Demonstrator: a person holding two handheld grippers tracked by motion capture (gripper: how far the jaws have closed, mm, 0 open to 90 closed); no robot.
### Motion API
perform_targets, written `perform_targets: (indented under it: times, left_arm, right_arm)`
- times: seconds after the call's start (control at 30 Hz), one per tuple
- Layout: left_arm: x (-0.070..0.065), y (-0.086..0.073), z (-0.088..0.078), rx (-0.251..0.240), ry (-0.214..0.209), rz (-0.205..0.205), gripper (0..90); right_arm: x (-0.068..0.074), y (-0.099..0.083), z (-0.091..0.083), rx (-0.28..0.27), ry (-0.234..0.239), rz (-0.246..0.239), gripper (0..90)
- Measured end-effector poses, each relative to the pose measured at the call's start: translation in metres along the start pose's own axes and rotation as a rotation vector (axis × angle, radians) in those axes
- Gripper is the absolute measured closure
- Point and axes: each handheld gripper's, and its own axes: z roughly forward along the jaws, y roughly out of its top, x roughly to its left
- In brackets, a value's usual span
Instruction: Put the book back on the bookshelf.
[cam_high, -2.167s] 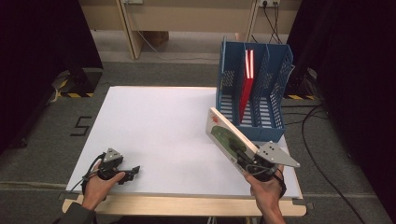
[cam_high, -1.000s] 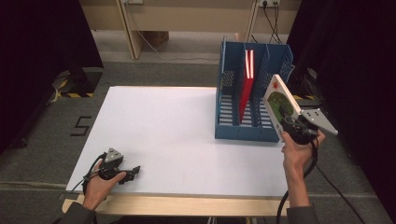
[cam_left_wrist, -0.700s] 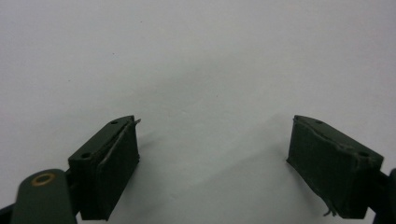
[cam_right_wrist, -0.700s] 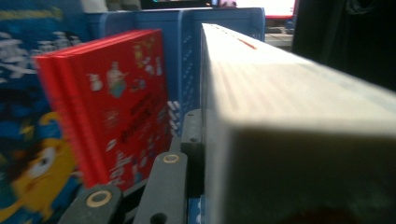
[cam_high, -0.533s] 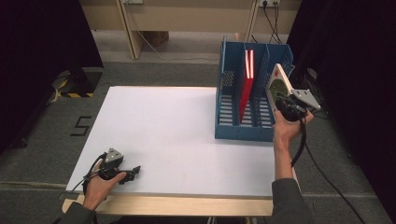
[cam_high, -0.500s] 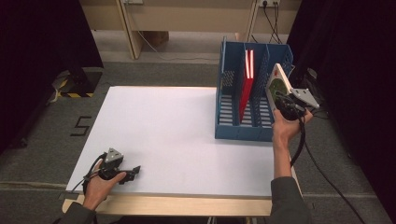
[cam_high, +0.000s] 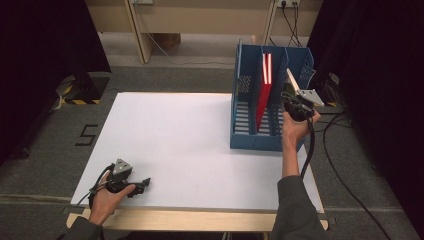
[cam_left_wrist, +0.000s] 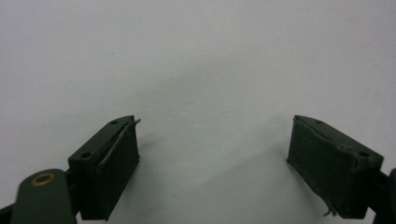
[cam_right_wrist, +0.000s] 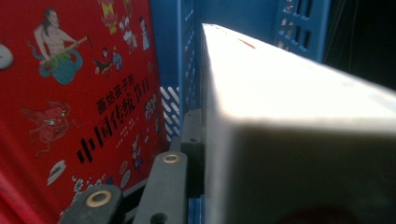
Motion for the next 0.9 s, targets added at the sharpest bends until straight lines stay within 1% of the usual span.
perform_targets:
  times: [0.03,0.17,0.23,0.27,0.3,0.37,0.43,0.47,0.53,0.57,0.67,0.7,0.77,0.83,0.9]
  left_arm:
    - [0.0,0.0,0.0,-0.001,0.002,0.002,15.2]
    - [0.0,0.0,0.0,-0.002,0.002,0.003,15.2]
    - [0.0,0.0,0.0,-0.002,0.002,0.004,15.1]
    - [0.0,0.0,0.0,-0.002,0.001,0.004,15.2]
    - [0.0,0.0,0.0,-0.002,0.002,0.003,15.2]
    - [0.0,0.0,0.0,-0.004,0.003,0.002,15.1]
    - [-0.001,-0.001,0.0,-0.012,0.006,-0.002,15.0]
    - [-0.001,-0.001,0.0,-0.013,0.006,-0.001,15.0]
    - [-0.001,-0.001,0.0,-0.012,0.005,-0.002,15.1]
    - [-0.001,-0.001,0.0,-0.012,0.005,-0.001,15.1]
    - [-0.001,-0.001,0.0,-0.012,0.005,-0.002,15.1]
    - [-0.001,-0.002,0.0,-0.012,0.006,-0.003,15.0]
    - [-0.001,-0.002,0.0,-0.013,0.005,-0.005,15.1]
    - [-0.001,-0.002,0.0,-0.012,0.005,-0.003,15.1]
    - [-0.001,-0.002,0.0,-0.013,0.005,-0.002,15.1]
  right_arm:
    - [0.0,0.0,0.002,-0.005,-0.001,-0.005,76.2]
    - [0.005,-0.003,0.012,0.01,0.003,-0.005,76.1]
    - [0.007,-0.006,0.016,0.028,-0.004,-0.016,76.1]
    - [0.007,-0.007,0.018,0.026,-0.005,-0.013,76.1]
    - [0.007,-0.008,0.019,0.035,-0.007,-0.006,76.1]
    - [0.005,-0.011,0.024,0.038,0.0,-0.007,76.1]
    - [0.005,-0.013,0.027,0.044,0.002,0.004,76.1]
    - [0.005,-0.013,0.029,0.055,-0.001,-0.001,76.1]
    - [0.005,-0.012,0.031,0.069,-0.006,-0.007,76.1]
    - [0.005,-0.012,0.032,0.07,-0.006,0.001,76.1]
    - [0.004,-0.01,0.033,0.086,-0.004,-0.011,76.0]
    - [0.004,-0.01,0.034,0.092,-0.003,0.0,76.0]
    - [0.004,-0.009,0.035,0.104,-0.002,-0.012,76.0]
    - [0.004,-0.01,0.036,0.119,-0.004,0.005,75.9]
    - [0.004,-0.011,0.037,0.125,-0.003,-0.005,75.8]
